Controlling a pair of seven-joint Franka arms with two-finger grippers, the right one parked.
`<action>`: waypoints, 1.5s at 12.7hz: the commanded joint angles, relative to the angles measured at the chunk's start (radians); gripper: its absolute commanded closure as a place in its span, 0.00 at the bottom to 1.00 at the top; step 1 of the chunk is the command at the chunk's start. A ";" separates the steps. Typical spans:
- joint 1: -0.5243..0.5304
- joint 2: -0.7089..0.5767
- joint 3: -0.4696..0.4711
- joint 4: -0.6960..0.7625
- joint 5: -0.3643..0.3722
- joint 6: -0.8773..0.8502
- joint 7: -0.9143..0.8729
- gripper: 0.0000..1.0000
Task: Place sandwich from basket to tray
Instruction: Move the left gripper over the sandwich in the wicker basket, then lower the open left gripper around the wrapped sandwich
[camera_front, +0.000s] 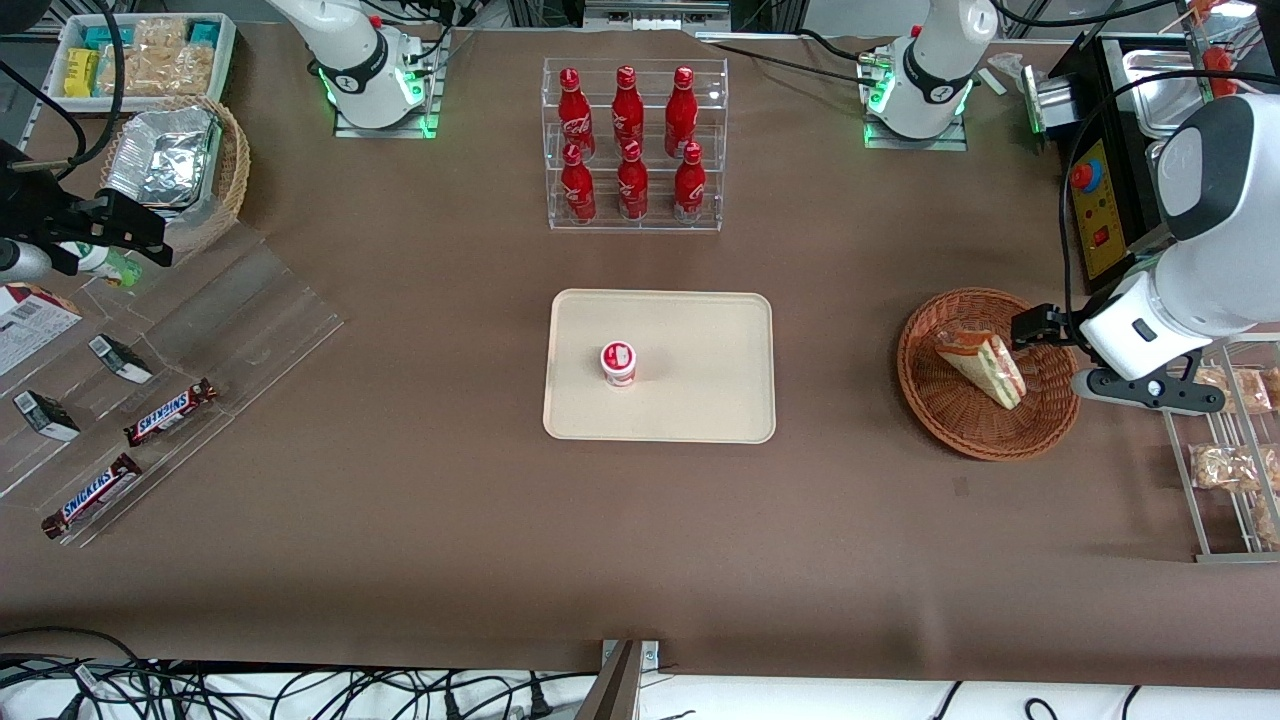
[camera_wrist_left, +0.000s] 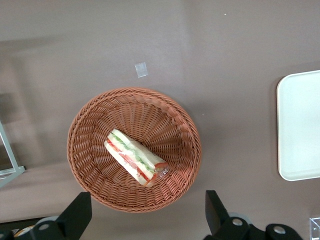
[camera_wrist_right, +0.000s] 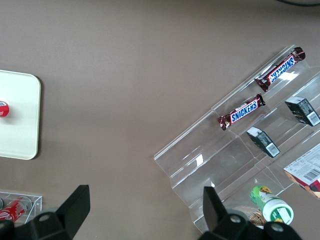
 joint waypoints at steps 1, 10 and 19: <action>0.014 0.028 0.000 0.048 0.018 -0.024 0.011 0.00; 0.064 0.028 -0.001 -0.131 0.037 0.074 -0.486 0.00; 0.054 -0.039 -0.020 -0.539 0.143 0.555 -0.887 0.00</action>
